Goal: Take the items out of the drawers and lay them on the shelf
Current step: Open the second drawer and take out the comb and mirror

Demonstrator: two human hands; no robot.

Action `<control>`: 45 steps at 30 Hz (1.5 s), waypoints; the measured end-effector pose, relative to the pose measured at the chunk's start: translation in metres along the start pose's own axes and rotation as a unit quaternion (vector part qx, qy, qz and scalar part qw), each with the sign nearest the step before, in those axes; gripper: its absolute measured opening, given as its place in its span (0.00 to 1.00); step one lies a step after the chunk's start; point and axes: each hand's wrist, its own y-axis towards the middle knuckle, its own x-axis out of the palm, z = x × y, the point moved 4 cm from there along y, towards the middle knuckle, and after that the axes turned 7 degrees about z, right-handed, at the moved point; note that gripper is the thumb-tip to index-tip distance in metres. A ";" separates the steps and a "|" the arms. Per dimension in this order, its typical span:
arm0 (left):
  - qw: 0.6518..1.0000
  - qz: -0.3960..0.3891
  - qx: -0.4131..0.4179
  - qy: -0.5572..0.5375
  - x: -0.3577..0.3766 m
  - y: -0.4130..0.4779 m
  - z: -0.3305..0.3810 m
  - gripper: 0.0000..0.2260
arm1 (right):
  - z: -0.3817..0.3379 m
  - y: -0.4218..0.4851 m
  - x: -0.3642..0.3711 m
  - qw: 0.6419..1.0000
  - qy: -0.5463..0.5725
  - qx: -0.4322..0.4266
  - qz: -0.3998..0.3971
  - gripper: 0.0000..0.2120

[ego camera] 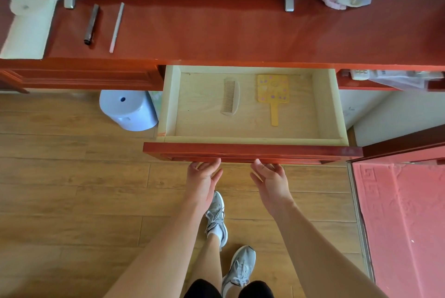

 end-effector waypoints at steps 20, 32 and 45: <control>0.981 0.062 -0.027 0.184 -0.005 -0.046 0.011 0.36 | -0.001 -0.034 -0.018 0.994 -0.104 -0.004 0.034 0.38; 0.686 -0.020 0.410 0.601 0.055 -0.139 0.096 0.15 | -0.098 -0.125 0.004 0.881 -0.388 -0.269 0.033 0.19; 0.558 -0.102 0.355 0.744 0.077 -0.085 0.114 0.13 | -0.132 -0.101 0.036 0.680 -0.657 -0.325 0.029 0.18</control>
